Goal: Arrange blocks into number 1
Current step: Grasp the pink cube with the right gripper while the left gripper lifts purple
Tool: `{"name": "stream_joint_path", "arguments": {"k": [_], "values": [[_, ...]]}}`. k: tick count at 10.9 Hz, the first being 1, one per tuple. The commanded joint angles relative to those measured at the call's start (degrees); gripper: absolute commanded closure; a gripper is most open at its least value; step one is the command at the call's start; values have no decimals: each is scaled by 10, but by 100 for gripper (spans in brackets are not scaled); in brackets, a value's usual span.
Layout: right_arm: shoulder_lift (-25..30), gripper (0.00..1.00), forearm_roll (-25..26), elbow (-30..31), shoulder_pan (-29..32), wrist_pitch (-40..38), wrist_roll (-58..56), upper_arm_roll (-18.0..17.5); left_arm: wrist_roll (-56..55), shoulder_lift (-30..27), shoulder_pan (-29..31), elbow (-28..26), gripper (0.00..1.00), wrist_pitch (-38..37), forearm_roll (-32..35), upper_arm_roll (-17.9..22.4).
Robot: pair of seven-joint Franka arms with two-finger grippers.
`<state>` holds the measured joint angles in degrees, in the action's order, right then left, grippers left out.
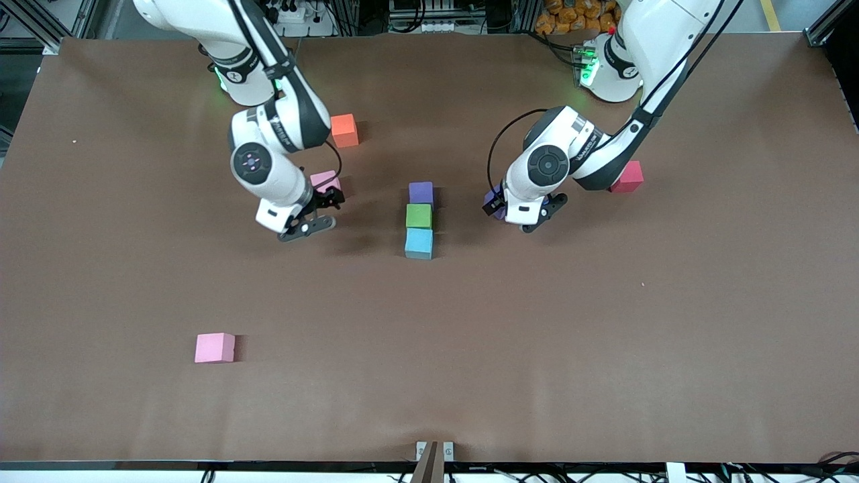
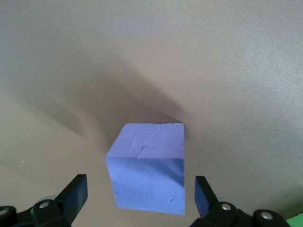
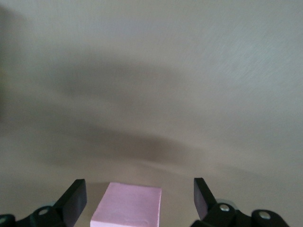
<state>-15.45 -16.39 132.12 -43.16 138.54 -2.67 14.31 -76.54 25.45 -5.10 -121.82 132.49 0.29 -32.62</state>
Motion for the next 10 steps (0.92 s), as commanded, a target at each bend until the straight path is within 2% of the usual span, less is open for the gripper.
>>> {"name": "stream_joint_path", "arguments": {"k": [1,5,8,10], "values": [[45,0,8,50,-8,12,-7,-1,-20,5,-5,-3,0,16,22,3],[45,0,7,56,-15,12,-4,-2,-69,35,-7,4,0,43,72,3],[45,0,7,67,-18,12,-4,-1,-81,38,-8,7,0,45,73,3],[41,0,7,68,-18,10,-4,-1,-81,38,-8,10,36,46,73,3]]}}
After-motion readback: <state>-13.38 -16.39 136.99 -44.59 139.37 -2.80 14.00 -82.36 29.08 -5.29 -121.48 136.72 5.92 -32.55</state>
